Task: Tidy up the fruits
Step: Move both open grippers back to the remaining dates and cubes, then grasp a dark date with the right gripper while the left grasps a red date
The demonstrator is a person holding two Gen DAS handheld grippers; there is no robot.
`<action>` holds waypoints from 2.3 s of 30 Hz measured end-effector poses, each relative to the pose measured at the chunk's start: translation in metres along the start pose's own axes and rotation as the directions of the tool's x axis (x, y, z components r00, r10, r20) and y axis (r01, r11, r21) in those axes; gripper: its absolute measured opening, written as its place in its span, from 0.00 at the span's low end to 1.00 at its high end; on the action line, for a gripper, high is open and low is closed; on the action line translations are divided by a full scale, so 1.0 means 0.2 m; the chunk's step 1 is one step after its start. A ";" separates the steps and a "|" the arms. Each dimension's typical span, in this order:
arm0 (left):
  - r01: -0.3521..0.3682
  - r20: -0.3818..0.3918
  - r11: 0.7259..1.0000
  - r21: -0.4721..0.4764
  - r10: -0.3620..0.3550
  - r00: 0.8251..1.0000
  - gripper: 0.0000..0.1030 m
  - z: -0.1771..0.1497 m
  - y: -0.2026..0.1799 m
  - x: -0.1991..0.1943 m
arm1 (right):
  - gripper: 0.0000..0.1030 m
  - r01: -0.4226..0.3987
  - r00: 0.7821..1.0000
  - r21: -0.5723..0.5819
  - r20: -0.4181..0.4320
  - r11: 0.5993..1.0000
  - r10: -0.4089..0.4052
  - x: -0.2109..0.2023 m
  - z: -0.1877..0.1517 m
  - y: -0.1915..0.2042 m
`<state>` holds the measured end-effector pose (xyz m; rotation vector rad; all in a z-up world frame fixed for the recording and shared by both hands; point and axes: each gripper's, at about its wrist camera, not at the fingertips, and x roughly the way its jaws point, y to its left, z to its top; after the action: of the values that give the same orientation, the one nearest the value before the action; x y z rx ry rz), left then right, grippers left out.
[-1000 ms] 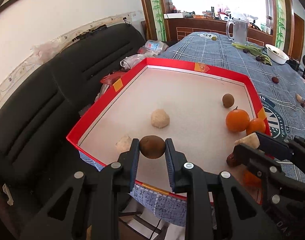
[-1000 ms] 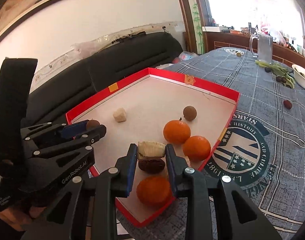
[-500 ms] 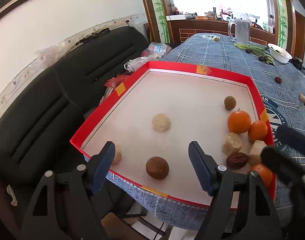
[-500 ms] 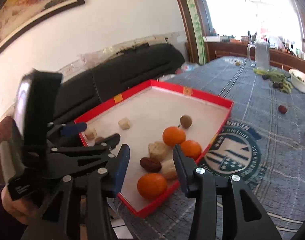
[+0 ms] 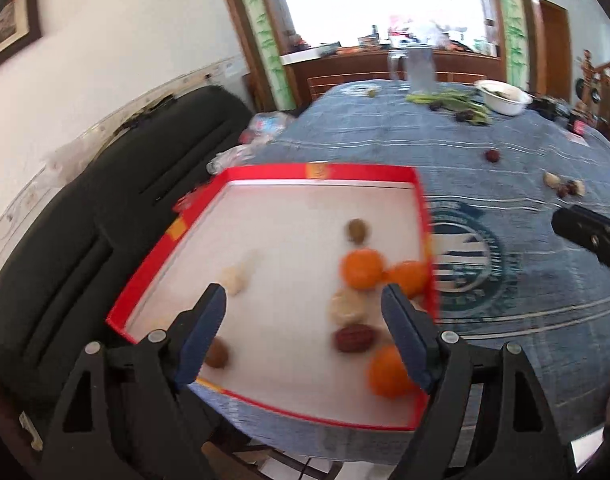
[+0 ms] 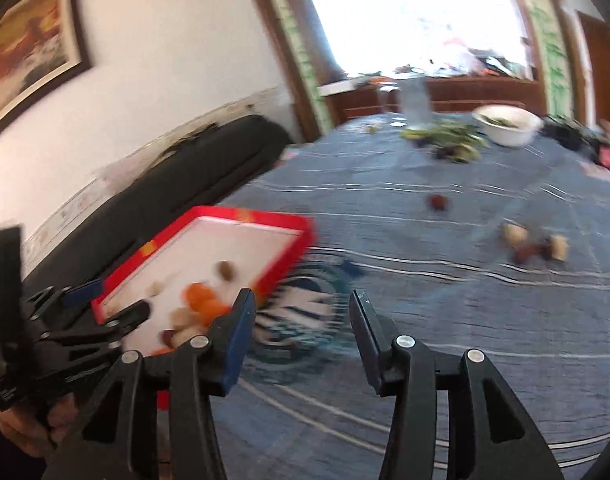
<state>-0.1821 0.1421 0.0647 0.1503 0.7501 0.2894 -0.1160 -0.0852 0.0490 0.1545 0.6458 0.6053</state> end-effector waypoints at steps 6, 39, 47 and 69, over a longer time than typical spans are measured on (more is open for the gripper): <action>0.094 -0.016 0.990 0.106 -0.093 0.996 0.82 0.00 -0.24 -0.02 | 0.49 0.102 0.995 0.087 -0.032 0.991 -0.099 -0.11 -0.01 -0.31; 0.313 -0.107 0.929 0.196 -0.297 0.949 0.82 0.45 -0.93 0.13 | 0.29 0.247 0.950 0.030 -0.202 0.969 -0.236 0.16 0.24 -0.89; 0.382 -0.147 0.897 0.222 -0.357 0.923 0.82 0.48 -1.10 0.17 | 0.14 0.194 0.955 0.188 -0.262 0.963 -0.141 0.16 0.24 -1.04; 0.483 -0.279 0.865 0.140 -0.433 0.857 0.43 0.55 -1.49 0.46 | 0.15 0.077 0.996 0.464 -0.083 0.882 -0.044 -0.07 0.29 -1.22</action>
<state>0.0190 -0.1163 0.0146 0.1266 1.0312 -0.2374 0.0281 -0.2899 0.0247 0.5659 0.8559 0.3853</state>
